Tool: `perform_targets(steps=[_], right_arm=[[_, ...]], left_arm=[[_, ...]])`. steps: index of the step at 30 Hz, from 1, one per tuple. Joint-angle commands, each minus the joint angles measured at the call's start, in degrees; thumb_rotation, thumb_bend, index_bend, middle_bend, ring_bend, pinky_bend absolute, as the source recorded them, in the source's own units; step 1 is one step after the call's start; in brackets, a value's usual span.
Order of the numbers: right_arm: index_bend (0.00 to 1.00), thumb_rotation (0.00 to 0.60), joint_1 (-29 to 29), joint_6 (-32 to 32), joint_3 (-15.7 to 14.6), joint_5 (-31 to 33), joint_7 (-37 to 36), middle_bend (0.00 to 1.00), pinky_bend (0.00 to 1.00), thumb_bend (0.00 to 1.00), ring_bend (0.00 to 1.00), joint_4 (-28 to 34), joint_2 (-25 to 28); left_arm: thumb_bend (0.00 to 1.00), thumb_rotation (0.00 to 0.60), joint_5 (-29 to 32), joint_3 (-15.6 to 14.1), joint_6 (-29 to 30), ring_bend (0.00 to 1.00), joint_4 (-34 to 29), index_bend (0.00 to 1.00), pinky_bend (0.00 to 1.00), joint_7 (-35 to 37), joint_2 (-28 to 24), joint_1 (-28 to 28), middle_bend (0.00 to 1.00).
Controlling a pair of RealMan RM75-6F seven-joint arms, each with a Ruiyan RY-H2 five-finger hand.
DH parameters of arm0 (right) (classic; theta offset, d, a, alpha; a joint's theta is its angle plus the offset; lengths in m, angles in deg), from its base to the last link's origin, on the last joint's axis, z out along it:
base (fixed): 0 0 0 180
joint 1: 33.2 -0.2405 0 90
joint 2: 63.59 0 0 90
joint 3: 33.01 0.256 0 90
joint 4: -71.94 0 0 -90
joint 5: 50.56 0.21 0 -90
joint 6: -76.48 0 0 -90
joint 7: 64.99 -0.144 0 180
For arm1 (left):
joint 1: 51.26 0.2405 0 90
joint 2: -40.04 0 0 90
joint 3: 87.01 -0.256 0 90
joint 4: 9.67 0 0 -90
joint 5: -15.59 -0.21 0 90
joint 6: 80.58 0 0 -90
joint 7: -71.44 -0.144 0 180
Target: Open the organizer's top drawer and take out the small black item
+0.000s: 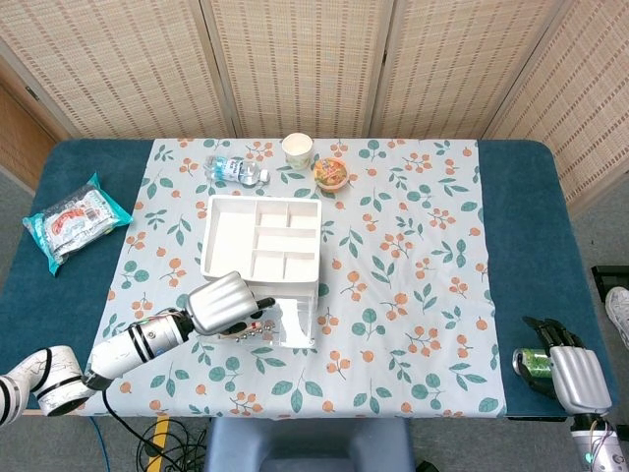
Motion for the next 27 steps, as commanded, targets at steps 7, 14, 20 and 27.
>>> perform_targets(steps=[7, 14, 20, 27], right_arm=[[0.14, 0.6, 0.0, -0.1, 0.0, 0.1, 0.1, 0.24, 0.25, 0.33, 0.19, 0.0, 0.0], [0.14, 0.6, 0.0, -0.2, 0.0, 0.1, 0.1, 0.24, 0.25, 0.33, 0.19, 0.0, -0.1], [0.14, 0.6, 0.1, -0.1, -0.1, 0.2, 0.1, 0.24, 0.25, 0.33, 0.19, 0.0, -0.1], [0.14, 0.6, 0.2, -0.1, -0.1, 0.2, 0.1, 0.24, 0.25, 0.33, 0.19, 0.1, -0.1]], left_arm=[[0.24, 0.6, -2.0, -0.3, 1.8, 1.0, 2.9, 0.36, 1.0, -4.3, 1.9, 0.4, 0.95], [0.24, 0.6, -1.5, -0.3, 1.1, 1.0, 3.1, 0.35, 1.0, -8.5, 2.4, 0.7, 0.95], [0.24, 0.6, -1.1, -0.1, 1.2, 1.0, 3.2, 0.36, 1.0, -10.8, 2.9, 0.9, 0.95], [0.24, 0.6, -0.8, 0.2, 1.0, 1.0, 3.8, 0.37, 1.0, -13.5, 3.6, 1.0, 0.95]])
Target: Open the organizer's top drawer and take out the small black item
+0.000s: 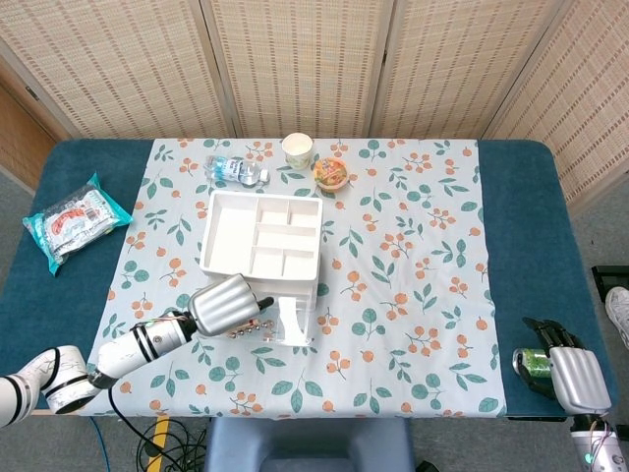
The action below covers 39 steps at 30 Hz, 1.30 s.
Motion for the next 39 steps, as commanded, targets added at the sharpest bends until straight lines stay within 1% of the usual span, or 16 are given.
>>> perform_targets(steps=[1, 17, 22, 28, 39], right_arm=[[0.14, 0.6, 0.0, 0.0, 0.0, 0.0, 0.0, 0.24, 0.25, 0.33, 0.19, 0.0, 0.0], [0.14, 0.6, 0.0, 0.1, 0.1, 0.0, -0.5, 0.24, 0.25, 0.33, 0.19, -0.3, 0.0], [0.14, 0.6, 0.1, 0.2, 0.1, -0.1, -0.7, 0.25, 0.25, 0.33, 0.19, -0.5, -0.1], [0.14, 0.6, 0.2, 0.4, 0.1, -0.3, -1.0, 0.25, 0.25, 0.33, 0.19, -0.6, -0.1], [0.14, 0.6, 0.1, 0.8, 0.2, -0.6, -1.3, 0.25, 0.25, 0.33, 0.2, -0.9, -0.2]], left_arm=[[0.24, 0.6, 0.3, 0.1, -0.2, 1.0, 0.1, 0.38, 1.0, -0.5, 0.2, 0.0, 0.95], [0.24, 0.6, 2.8, 0.5, -3.1, 1.0, -1.9, 0.41, 1.0, -3.2, -0.4, -0.5, 0.95], [0.29, 0.6, 3.5, 0.6, -4.1, 1.0, -2.5, 0.42, 1.0, -3.8, -0.7, -0.8, 0.95], [0.32, 0.6, 4.2, 0.8, -4.4, 1.0, -2.5, 0.42, 1.0, -4.3, -0.6, -0.9, 0.95], [0.32, 0.6, 4.4, 0.7, -4.5, 1.0, -2.0, 0.44, 1.0, -4.2, -0.2, -1.1, 0.95]])
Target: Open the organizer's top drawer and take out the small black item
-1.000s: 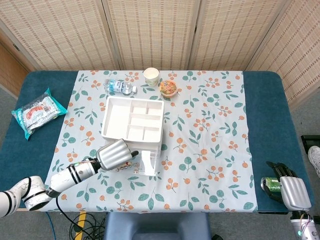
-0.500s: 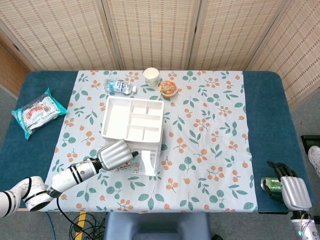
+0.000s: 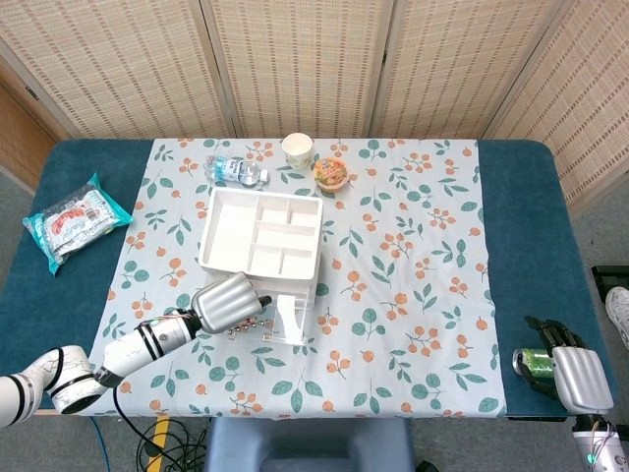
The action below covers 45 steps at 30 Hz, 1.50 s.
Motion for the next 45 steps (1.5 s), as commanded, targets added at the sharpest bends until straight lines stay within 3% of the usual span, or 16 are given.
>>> perform_targets(steps=[1, 26, 45], right_arm=[[0.14, 0.6, 0.0, 0.1, 0.0, 0.0, 0.0, 0.26, 0.25, 0.33, 0.2, 0.0, 0.0], [0.14, 0.6, 0.2, 0.6, 0.2, -0.1, -0.7, 0.26, 0.25, 0.33, 0.2, -0.5, -0.1], [0.14, 0.6, -0.4, 0.5, 0.2, -1.1, -0.6, 0.26, 0.25, 0.33, 0.2, -0.3, -0.2]], left_arm=[[0.32, 0.6, -0.1, 0.0, 0.1, 1.0, 0.2, 0.44, 1.0, 0.2, 0.1, -0.1, 0.95], [0.34, 0.6, -1.1, -0.2, 2.4, 1.0, 1.0, 0.49, 1.0, 3.0, 0.9, -0.2, 0.95], [0.34, 0.6, -0.6, -0.4, 12.8, 1.0, -4.1, 0.49, 1.0, 5.2, -5.1, 6.8, 0.95]])
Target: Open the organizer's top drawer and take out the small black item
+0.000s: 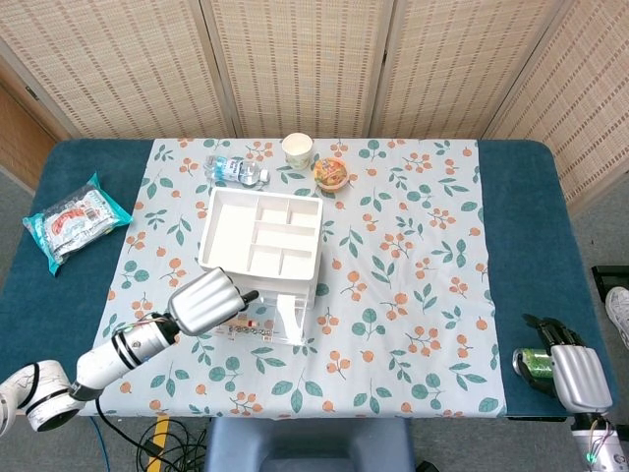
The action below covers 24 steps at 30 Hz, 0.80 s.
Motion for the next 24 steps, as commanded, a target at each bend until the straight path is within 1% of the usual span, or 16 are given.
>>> perform_targets(steps=[1, 4, 10, 15, 18, 24], right_arm=[[0.14, 0.6, -0.1, 0.0, 0.0, -0.2, 0.0, 0.26, 0.25, 0.33, 0.2, 0.0, 0.0], [0.14, 0.6, -0.3, -0.2, 0.0, -0.3, 0.0, 0.26, 0.25, 0.33, 0.2, 0.1, 0.0], [0.14, 0.6, -0.6, -0.3, 0.0, -0.6, -0.2, 0.26, 0.25, 0.33, 0.2, 0.0, -0.1], [0.14, 0.6, -0.7, 0.0, 0.0, -0.9, -0.4, 0.26, 0.25, 0.33, 0.2, -0.1, 0.0], [0.14, 0.6, -0.9, 0.0, 0.0, -1.1, -0.5, 0.26, 0.25, 0.33, 0.21, -0.1, 0.0], [0.14, 0.6, -1.3, 0.0, 0.0, -1.6, -0.6, 0.26, 0.25, 0.33, 0.21, 0.0, 0.0]], left_arm=[[0.34, 0.6, 0.9, 0.0, 2.0, 1.0, -0.7, 0.49, 1.0, 0.4, -1.2, 1.9, 0.95], [0.34, 0.6, 2.3, 0.0, 3.6, 1.0, -0.9, 0.49, 1.0, 0.7, -2.2, 3.9, 0.95], [0.34, 0.6, 7.5, 0.3, 5.6, 1.0, -0.6, 0.49, 1.0, 1.2, -3.9, 8.0, 0.95], [0.34, 0.6, 12.4, 0.3, 5.8, 1.0, 0.3, 0.49, 1.0, 1.3, -5.2, 11.1, 0.95], [0.34, 0.6, 14.2, 0.2, 6.0, 1.0, 1.0, 0.49, 1.0, 1.6, -5.7, 12.6, 0.95], [0.34, 0.6, 16.4, -1.6, 3.3, 1.0, 2.3, 0.49, 1.0, 0.9, -5.8, 14.5, 0.95]])
